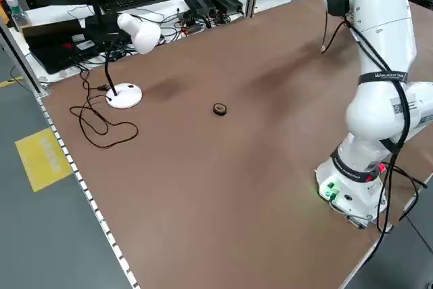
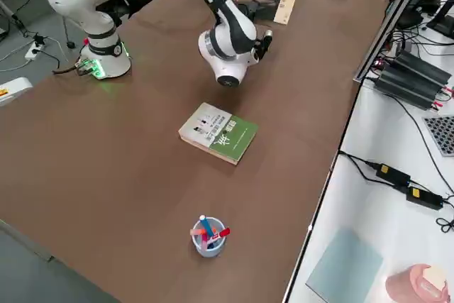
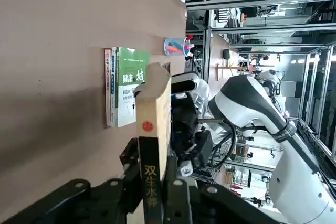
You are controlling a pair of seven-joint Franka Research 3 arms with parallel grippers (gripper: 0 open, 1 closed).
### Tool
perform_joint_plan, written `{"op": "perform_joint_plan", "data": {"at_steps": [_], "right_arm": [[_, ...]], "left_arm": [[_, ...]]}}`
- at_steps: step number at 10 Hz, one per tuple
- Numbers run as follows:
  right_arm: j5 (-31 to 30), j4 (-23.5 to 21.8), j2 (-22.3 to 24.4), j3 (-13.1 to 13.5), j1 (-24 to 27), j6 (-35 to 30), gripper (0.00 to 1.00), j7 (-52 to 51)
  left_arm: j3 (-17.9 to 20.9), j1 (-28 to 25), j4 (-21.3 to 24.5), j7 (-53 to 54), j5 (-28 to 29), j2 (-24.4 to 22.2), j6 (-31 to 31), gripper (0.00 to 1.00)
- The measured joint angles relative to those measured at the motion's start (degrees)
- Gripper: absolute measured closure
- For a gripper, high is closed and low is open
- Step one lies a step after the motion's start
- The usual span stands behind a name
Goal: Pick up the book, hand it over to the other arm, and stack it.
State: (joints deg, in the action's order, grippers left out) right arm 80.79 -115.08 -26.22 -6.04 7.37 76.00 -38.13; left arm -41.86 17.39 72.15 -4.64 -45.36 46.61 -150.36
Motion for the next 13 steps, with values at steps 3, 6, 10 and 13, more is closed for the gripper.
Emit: {"op": "perform_joint_plan", "data": {"at_steps": [3,6,10,13], "right_arm": [[0.22,-0.04,0.0,0.4,0.26,-0.4,0.66,1.64],[0.39,-0.02,0.01,0.94,0.52,-0.62,0.83,2.88],[0.42,0.14,0.01,3.55,0.54,-2.63,0.83,4.93],[0.3,0.22,0.01,6.56,0.64,-4.8,0.84,5.85]], "left_arm": [[0.02,-0.01,-0.01,-0.01,0.0,0.0,-0.01,0.91],[0.0,-0.02,-0.1,-0.11,-0.01,0.0,-0.19,0.74],[-0.2,0.04,-0.48,-0.16,-0.05,0.0,-1.41,0.5],[-0.38,0.04,-1.07,-0.17,-0.1,-0.01,-1.46,0.45]]}}
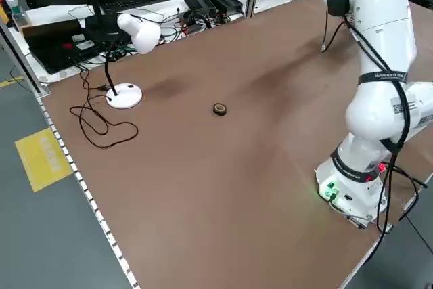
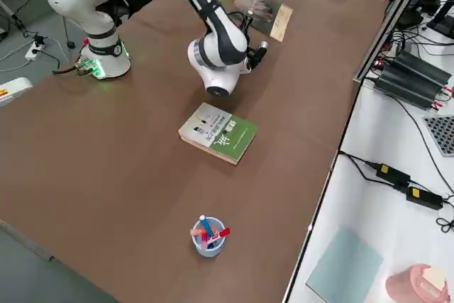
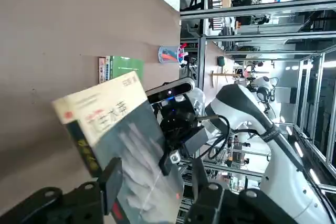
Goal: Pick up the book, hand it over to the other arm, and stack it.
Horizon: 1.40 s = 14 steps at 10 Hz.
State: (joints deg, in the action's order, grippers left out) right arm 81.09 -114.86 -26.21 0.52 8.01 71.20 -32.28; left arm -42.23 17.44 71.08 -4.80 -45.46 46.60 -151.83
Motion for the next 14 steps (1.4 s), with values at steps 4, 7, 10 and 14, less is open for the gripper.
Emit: {"op": "perform_joint_plan", "data": {"at_steps": [4,7,10,14], "right_arm": [[-1.08,1.05,0.0,1.25,3.63,-0.87,0.84,0.44],[-7.04,4.34,0.01,1.38,8.72,-1.49,0.84,0.07],[-13.93,9.64,-0.91,1.54,13.62,-3.38,0.84,-1.21],[-17.7,16.07,-6.63,1.62,17.7,-6.31,0.84,-2.32]], "left_arm": [[-0.04,0.05,-0.34,0.29,0.09,-0.05,-2.17,0.42],[-0.03,0.08,-0.44,0.37,1.83,-0.94,-4.28,0.3],[1.36,-0.73,-0.2,0.08,11.08,-2.22,-3.3,0.19],[8.84,-2.88,-0.09,0.11,18.04,-7.27,15.04,0.0]]}}
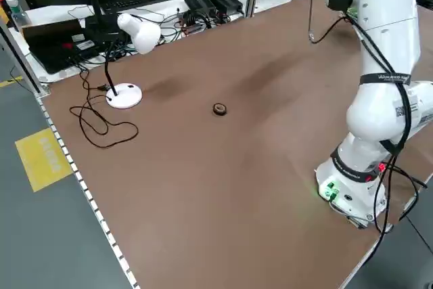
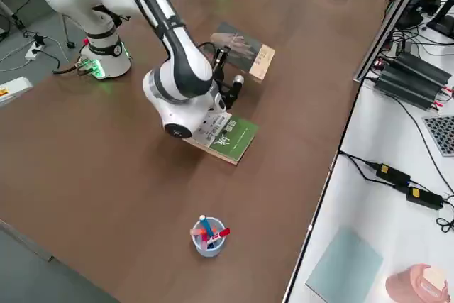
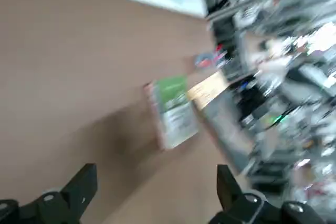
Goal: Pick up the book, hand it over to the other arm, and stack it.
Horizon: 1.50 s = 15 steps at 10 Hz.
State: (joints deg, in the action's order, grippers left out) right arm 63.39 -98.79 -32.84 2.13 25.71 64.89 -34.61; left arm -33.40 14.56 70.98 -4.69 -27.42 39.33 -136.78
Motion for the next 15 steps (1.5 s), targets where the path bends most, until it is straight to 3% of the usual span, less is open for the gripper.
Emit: {"op": "perform_joint_plan", "data": {"at_steps": [4,7,10,15], "right_arm": [[-2.84,5.43,-4.88,0.01,2.52,-3.13,0.84,-0.8],[-7.08,11.09,-7.68,-0.03,5.11,-4.57,0.84,-1.29],[-9.11,16.15,-10.72,-0.08,7.27,-5.51,0.84,-2.44],[-12.78,23.3,-14.84,-0.11,8.06,-5.65,0.84,-3.66]], "left_arm": [[11.35,-0.99,0.26,0.22,4.93,-7.74,20.85,0.0],[16.75,-1.33,0.66,0.27,16.42,-12.19,31.88,0.0],[20.59,-1.63,2.52,0.27,24.62,-14.95,38.02,0.0],[27.1,-2.28,8.64,0.44,29.66,-18.83,39.59,0.0]]}}
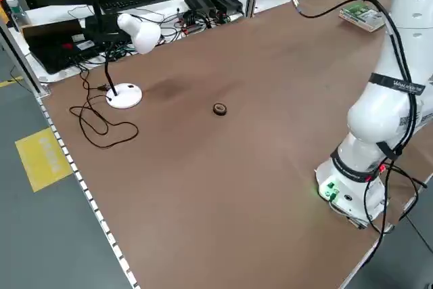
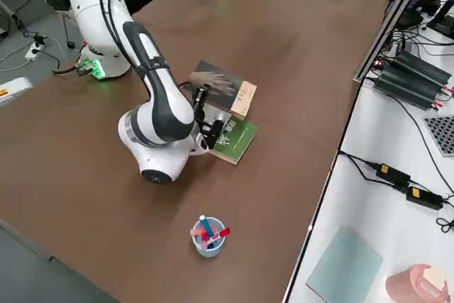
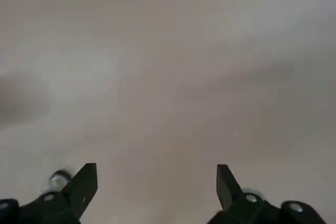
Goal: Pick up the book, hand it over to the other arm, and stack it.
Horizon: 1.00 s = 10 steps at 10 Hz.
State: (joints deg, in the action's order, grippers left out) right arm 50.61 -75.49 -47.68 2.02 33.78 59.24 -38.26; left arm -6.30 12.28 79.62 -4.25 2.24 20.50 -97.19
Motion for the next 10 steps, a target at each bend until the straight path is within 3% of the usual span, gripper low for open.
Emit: {"op": "perform_joint_plan", "data": {"at_steps": [4,7,10], "right_arm": [[-2.86,3.84,-2.2,0.05,0.47,0.2,0.84,-0.71],[-3.85,6.47,-4.41,0.06,1.52,0.5,0.84,-0.8],[-4.04,7.47,-6.24,0.04,1.9,3.75,0.84,-2.29]], "left_arm": [[1.97,-1.65,8.09,0.12,2.05,-5.28,-0.63,0.0],[2.21,-3.31,14.87,0.15,2.78,-10.08,-4.52,0.0],[2.36,-4.6,22.02,0.17,2.78,-16.2,-6.59,0.0]]}}
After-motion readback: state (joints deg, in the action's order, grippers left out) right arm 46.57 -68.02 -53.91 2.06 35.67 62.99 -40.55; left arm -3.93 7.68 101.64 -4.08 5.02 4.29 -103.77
